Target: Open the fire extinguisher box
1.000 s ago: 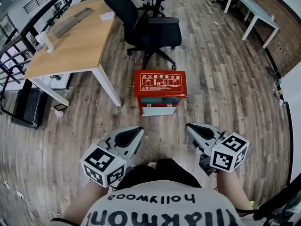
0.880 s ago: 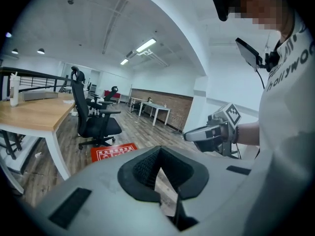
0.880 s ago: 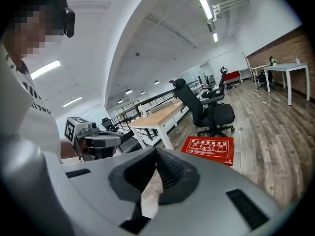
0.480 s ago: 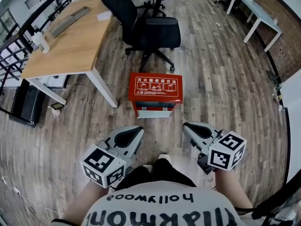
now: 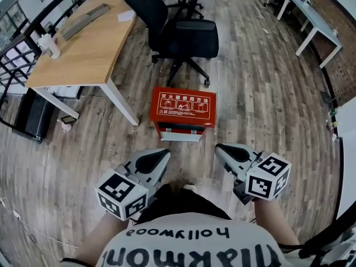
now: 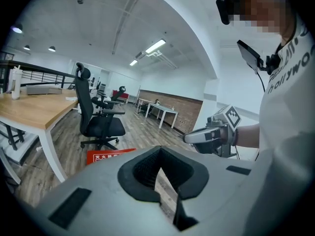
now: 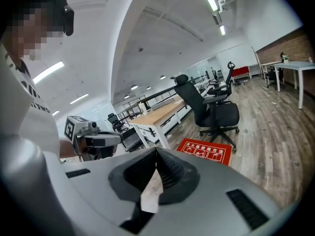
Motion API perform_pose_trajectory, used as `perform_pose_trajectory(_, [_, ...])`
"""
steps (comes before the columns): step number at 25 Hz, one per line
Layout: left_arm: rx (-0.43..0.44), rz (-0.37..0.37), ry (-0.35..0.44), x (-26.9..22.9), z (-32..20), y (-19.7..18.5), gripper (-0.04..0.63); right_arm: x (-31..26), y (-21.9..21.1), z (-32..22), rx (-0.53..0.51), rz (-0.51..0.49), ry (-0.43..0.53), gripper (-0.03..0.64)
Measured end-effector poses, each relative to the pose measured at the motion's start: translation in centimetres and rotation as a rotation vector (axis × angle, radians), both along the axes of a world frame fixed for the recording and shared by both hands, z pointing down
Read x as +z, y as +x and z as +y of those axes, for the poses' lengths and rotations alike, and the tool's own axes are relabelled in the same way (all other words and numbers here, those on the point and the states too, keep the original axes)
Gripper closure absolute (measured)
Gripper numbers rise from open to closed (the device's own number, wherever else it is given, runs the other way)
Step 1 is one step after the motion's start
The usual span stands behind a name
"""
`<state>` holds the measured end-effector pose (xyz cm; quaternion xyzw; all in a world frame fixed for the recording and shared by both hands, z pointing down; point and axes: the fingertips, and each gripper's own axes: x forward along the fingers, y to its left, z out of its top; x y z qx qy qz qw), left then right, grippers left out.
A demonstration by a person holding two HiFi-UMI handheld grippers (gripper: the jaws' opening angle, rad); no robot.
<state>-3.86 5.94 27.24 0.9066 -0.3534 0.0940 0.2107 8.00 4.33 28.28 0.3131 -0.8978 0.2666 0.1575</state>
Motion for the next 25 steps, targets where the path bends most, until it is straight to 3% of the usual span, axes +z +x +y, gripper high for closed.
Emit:
perform_pose_trajectory(8, [-0.073,0.02,-0.014,0.2,-1.4,1.6,0.59,0.4,1.7,-1.3,-0.054,0.0,-0.008,0.607])
perform_pose_trajectory(15, [-0.088,-0.031,-0.018,0.4,-0.4,2.7,0.59,0.6,3.2,-1.8,-0.073,-0.019,-0.01,0.607])
perform_pose_trajectory(25, [-0.096,-0.064,-0.067,2.4,-1.8,0.7,0.589,2.3,2.3,-3.0,-0.057,-0.016,-0.058,0.607])
